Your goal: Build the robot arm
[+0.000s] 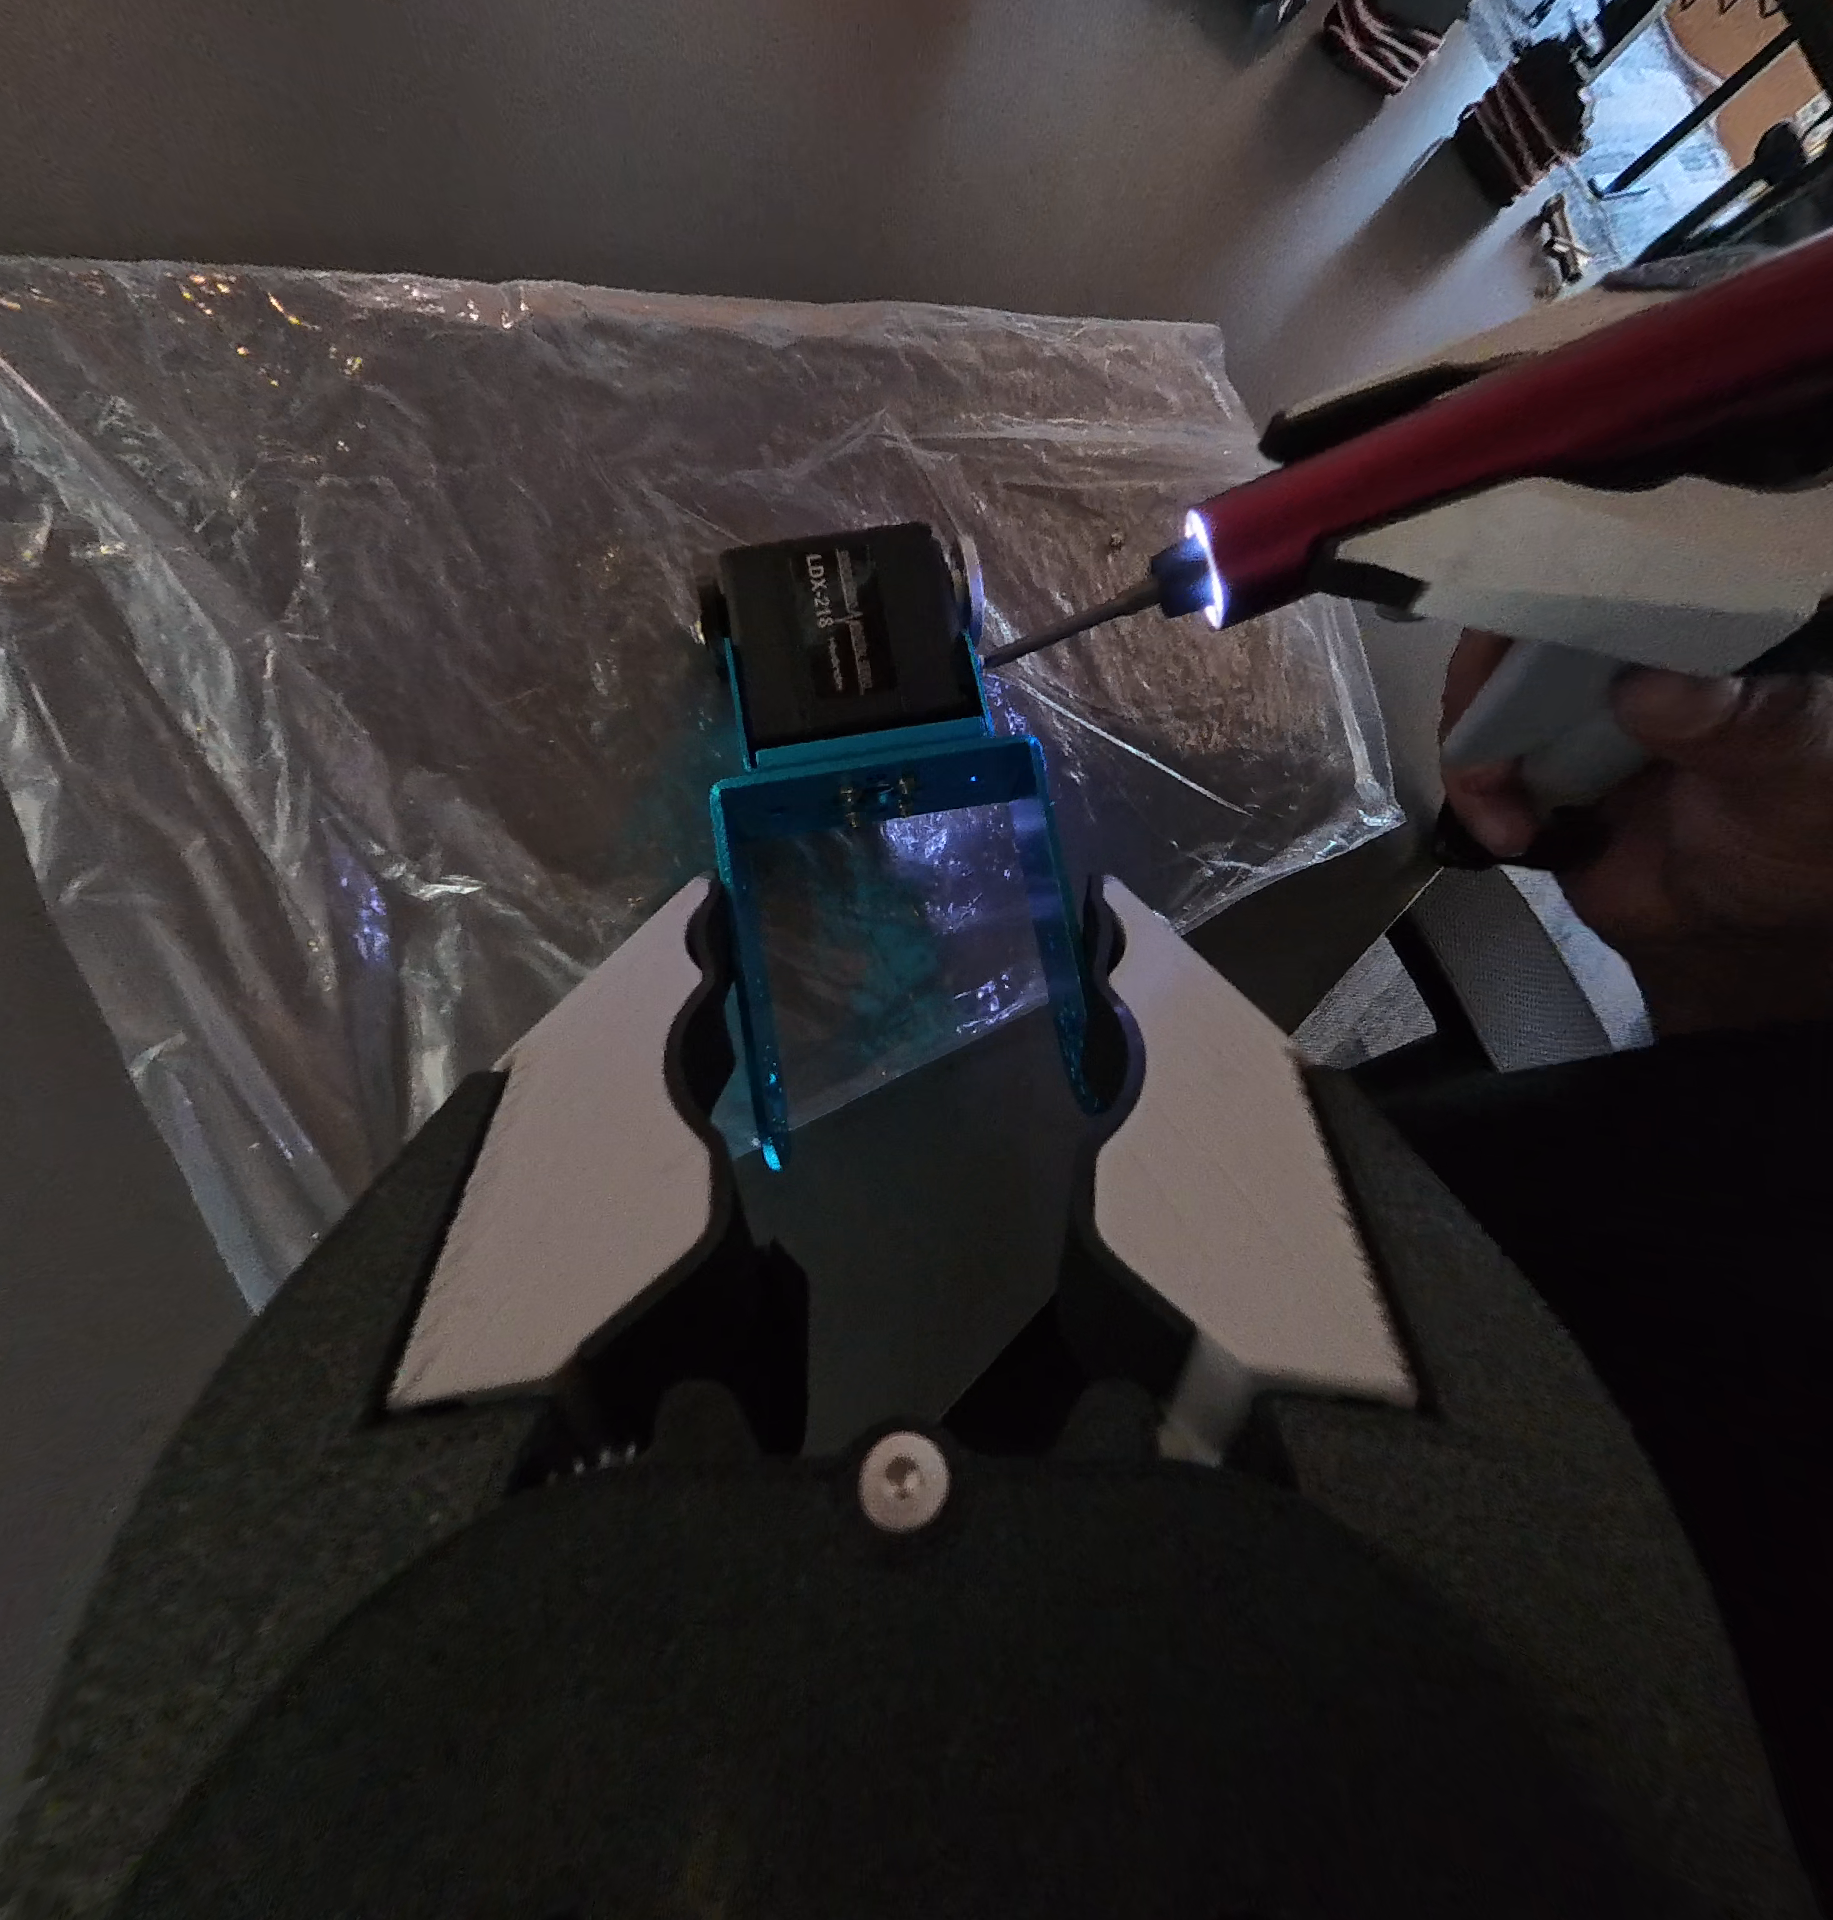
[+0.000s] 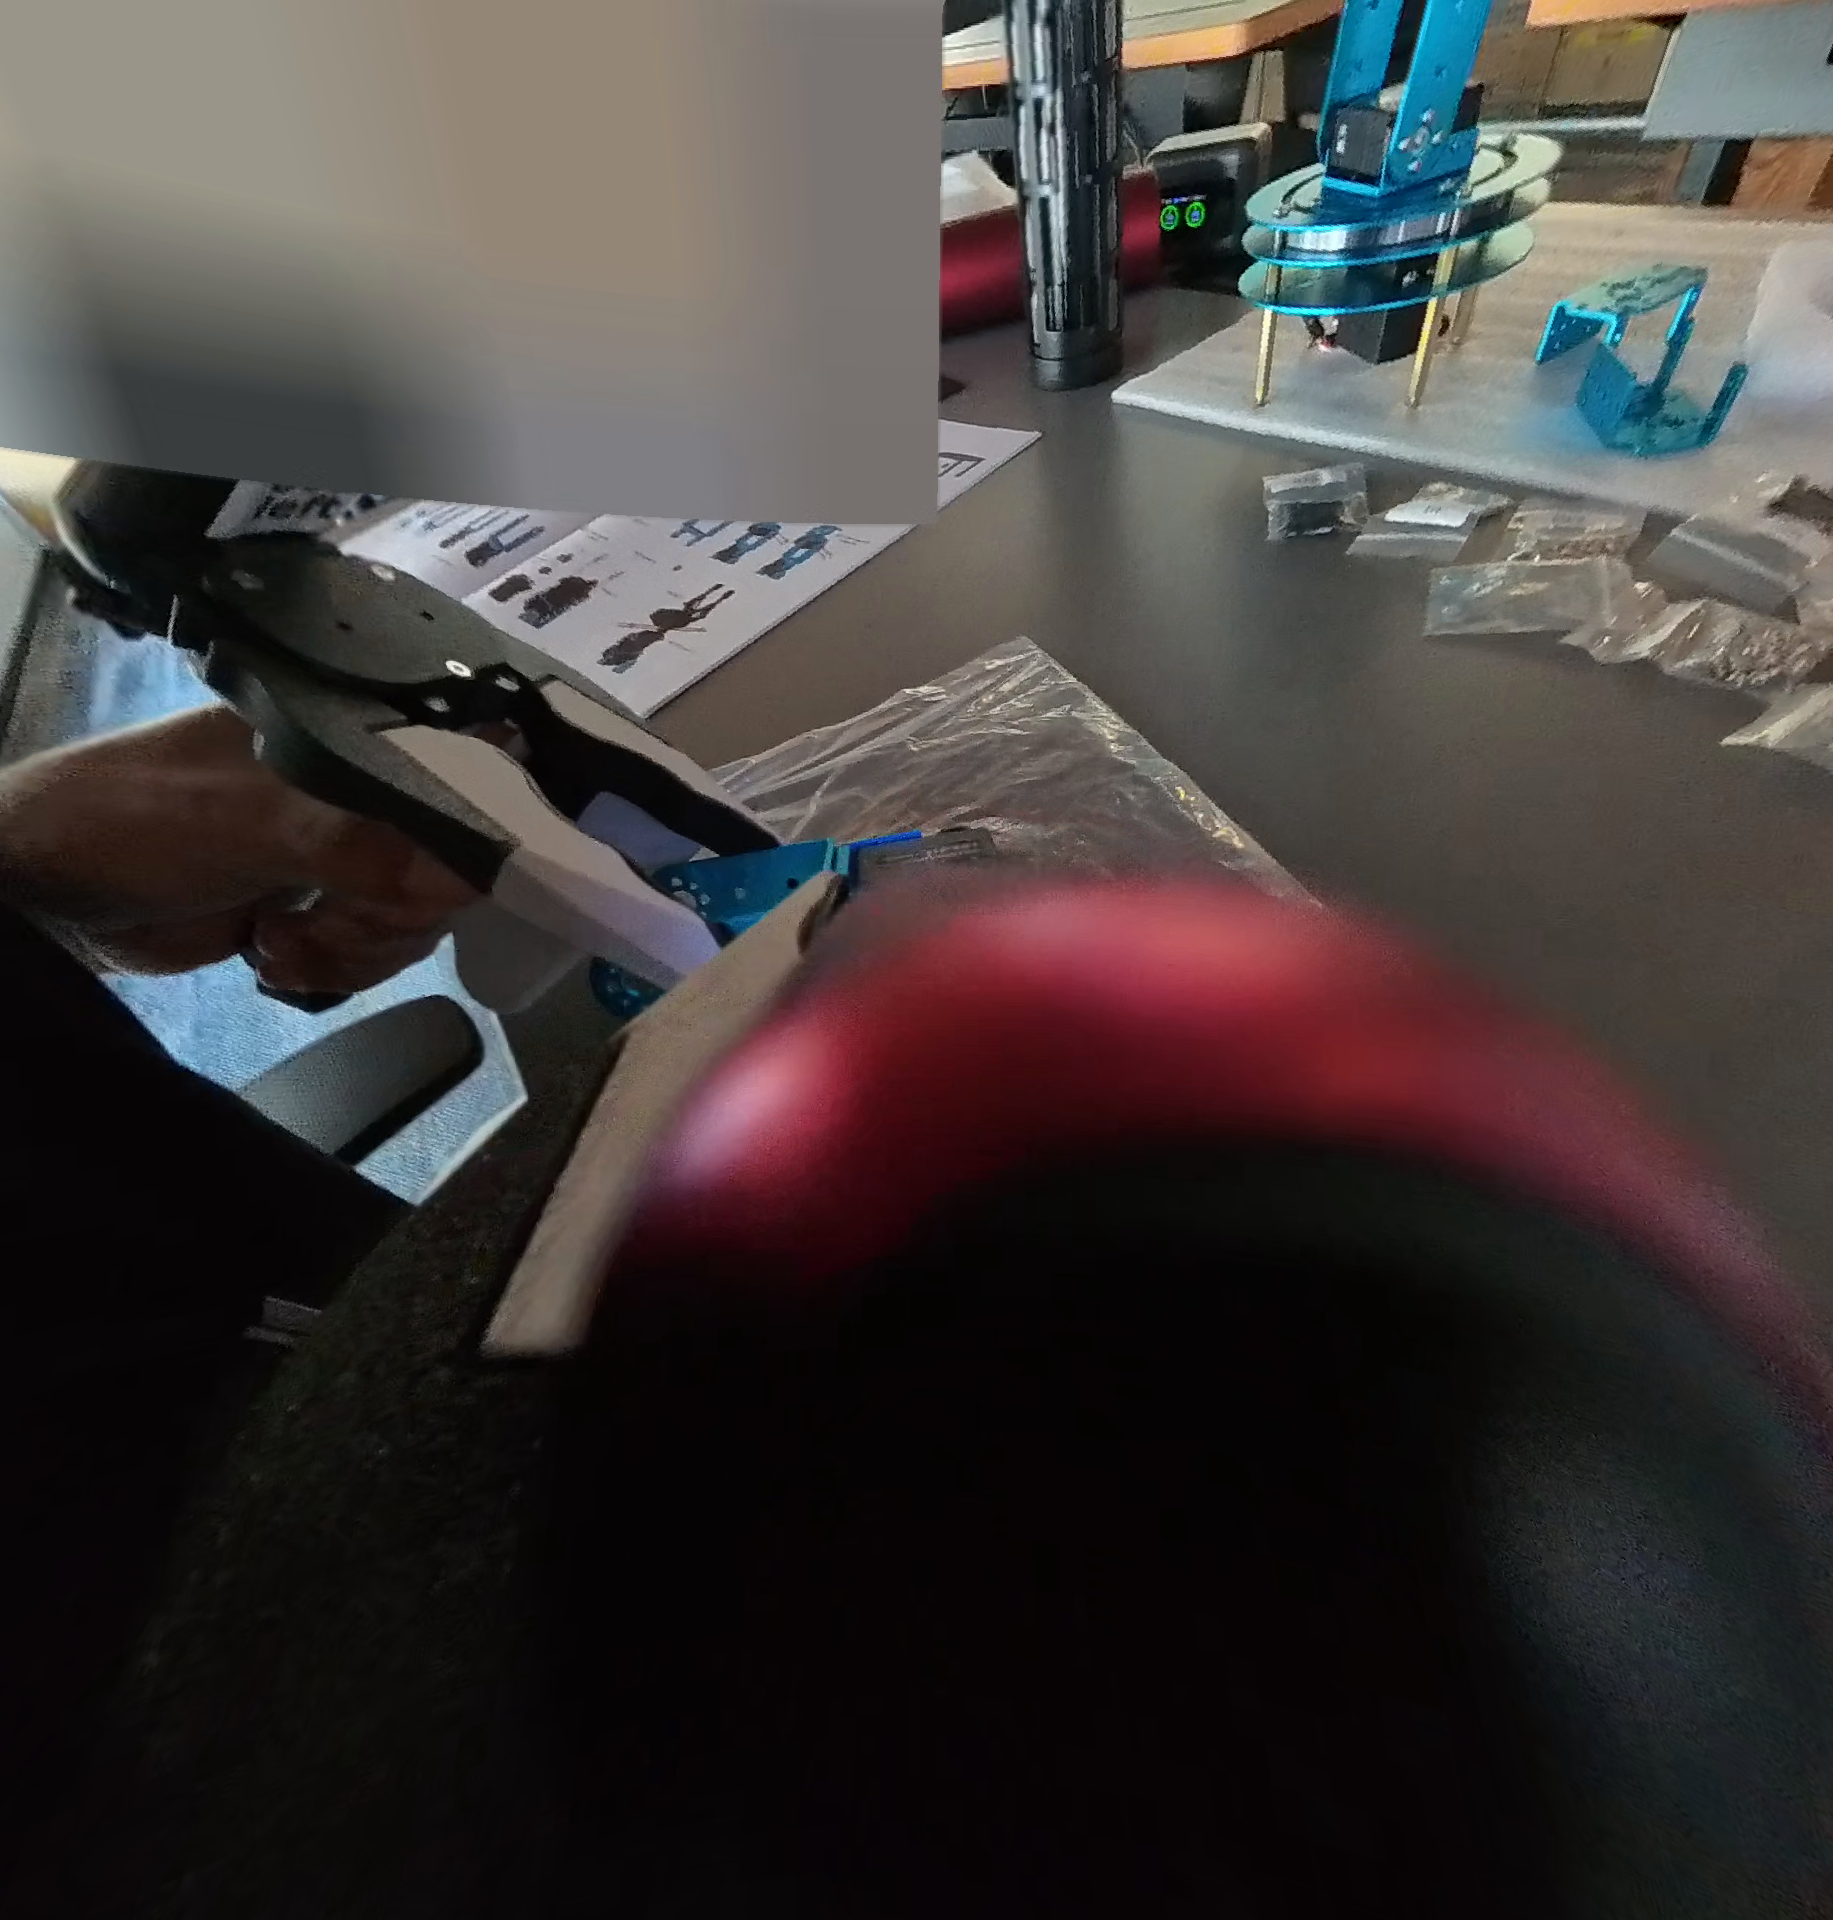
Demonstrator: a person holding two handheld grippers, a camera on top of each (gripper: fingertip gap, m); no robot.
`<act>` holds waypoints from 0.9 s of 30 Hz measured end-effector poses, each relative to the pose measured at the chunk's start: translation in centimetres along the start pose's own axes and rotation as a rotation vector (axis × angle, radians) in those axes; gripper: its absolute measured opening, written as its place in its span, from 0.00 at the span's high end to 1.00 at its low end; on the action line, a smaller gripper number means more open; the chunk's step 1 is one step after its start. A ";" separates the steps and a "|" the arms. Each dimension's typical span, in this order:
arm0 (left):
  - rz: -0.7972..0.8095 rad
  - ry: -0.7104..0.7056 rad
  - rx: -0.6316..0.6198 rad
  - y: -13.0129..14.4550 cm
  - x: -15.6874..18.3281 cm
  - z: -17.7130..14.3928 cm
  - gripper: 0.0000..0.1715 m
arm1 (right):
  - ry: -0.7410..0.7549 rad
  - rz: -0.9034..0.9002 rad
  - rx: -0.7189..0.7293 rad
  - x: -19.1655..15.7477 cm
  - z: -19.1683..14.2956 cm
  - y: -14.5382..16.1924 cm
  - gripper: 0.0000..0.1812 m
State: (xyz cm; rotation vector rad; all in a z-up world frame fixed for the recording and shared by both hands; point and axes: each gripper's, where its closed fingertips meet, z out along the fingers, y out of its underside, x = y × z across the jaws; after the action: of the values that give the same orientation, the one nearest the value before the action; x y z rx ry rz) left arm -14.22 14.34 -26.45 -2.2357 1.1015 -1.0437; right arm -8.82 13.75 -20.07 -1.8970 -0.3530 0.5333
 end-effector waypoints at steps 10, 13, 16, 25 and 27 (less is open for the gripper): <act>0.025 0.074 -0.003 0.1 0.1 -0.2 0.61 | -0.021 -0.207 -0.135 -0.4 -0.8 1.6 0.88; 0.036 0.084 -0.003 0.0 0.1 -0.2 0.61 | -0.035 -0.149 -0.114 -0.4 -0.7 1.3 0.88; 0.008 0.096 0.015 -0.1 0.2 -0.2 0.61 | -0.073 -0.043 -0.051 -0.4 -1.4 0.0 0.88; 0.524 0.027 0.211 -5.0 3.9 -2.1 0.51 | -0.203 0.220 0.077 -1.5 -2.6 -2.4 0.88; 0.837 -0.035 0.246 -5.3 5.7 -2.1 0.55 | -0.199 0.209 0.075 -2.0 -2.4 -2.3 0.88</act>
State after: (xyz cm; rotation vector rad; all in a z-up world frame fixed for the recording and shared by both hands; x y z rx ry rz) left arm -11.01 12.71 -19.21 -1.3600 1.5778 -0.7082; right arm -9.27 11.72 -16.77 -1.8228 -0.2609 0.8674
